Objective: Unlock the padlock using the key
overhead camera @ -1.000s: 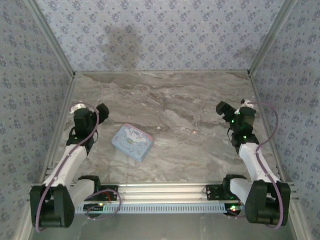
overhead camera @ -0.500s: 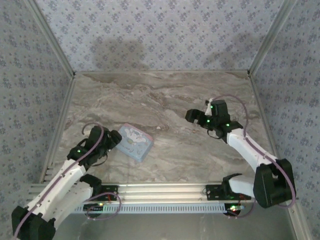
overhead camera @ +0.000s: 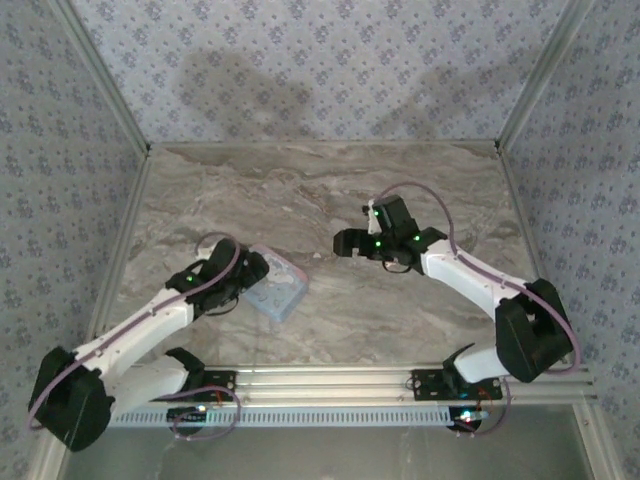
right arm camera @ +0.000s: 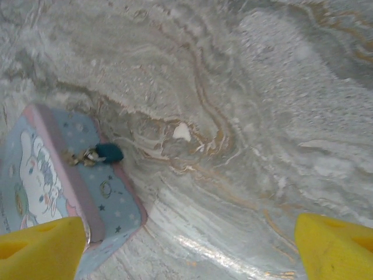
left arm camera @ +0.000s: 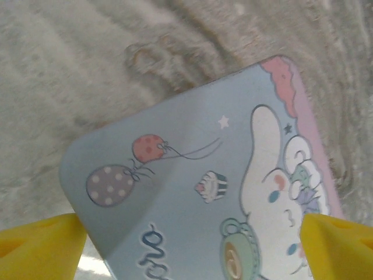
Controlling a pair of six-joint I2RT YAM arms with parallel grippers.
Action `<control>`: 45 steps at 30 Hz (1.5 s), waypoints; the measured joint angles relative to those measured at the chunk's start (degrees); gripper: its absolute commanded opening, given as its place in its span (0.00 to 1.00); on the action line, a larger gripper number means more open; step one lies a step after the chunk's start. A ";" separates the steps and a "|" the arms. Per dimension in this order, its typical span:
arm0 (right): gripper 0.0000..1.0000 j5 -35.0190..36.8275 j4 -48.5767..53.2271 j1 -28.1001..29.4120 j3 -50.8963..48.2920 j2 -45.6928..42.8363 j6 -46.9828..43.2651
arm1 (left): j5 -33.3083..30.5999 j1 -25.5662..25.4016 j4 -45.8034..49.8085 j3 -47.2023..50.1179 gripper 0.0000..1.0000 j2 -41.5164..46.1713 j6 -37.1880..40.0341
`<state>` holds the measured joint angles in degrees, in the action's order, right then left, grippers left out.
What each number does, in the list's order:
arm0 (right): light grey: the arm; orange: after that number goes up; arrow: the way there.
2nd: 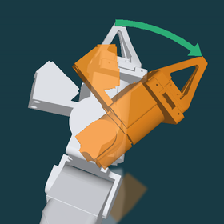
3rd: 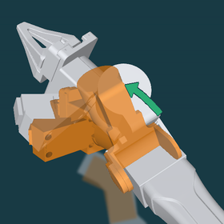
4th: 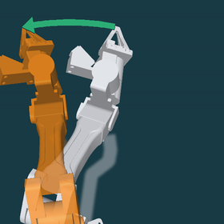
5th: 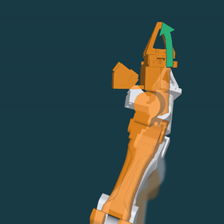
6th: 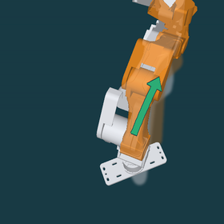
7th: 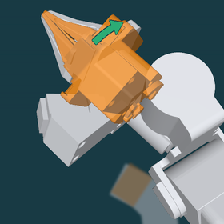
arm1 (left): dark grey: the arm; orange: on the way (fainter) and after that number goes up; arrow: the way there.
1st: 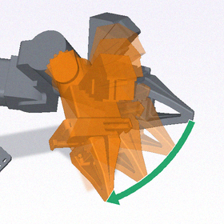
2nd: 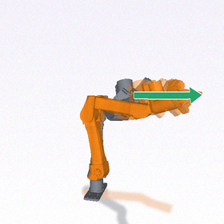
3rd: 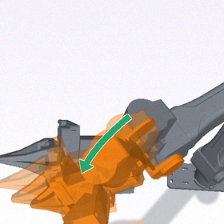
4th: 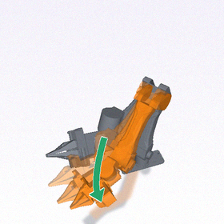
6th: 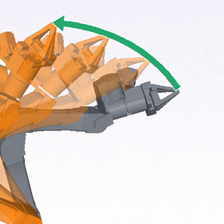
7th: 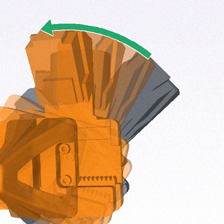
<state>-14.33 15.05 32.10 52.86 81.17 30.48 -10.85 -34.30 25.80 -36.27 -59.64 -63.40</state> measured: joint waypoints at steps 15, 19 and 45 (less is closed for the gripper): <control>0.89 0.00 0.52 4.83 -1.75 1.86 0.61 | 6.36 -0.37 -10.56 -20.39 0.95 -28.17 9.86; 0.89 0.17 -0.13 7.08 -3.56 1.86 1.79 | 10.34 -0.50 -12.41 -27.15 0.94 -35.30 11.93; 0.84 -2.01 -5.16 18.25 12.13 19.47 5.01 | 11.39 6.56 -6.58 -9.84 0.95 -6.99 17.35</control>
<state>-16.34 9.89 50.35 64.99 100.64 35.48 0.54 -27.75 19.22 -46.11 -66.63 -46.04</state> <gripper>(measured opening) 0.837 0.952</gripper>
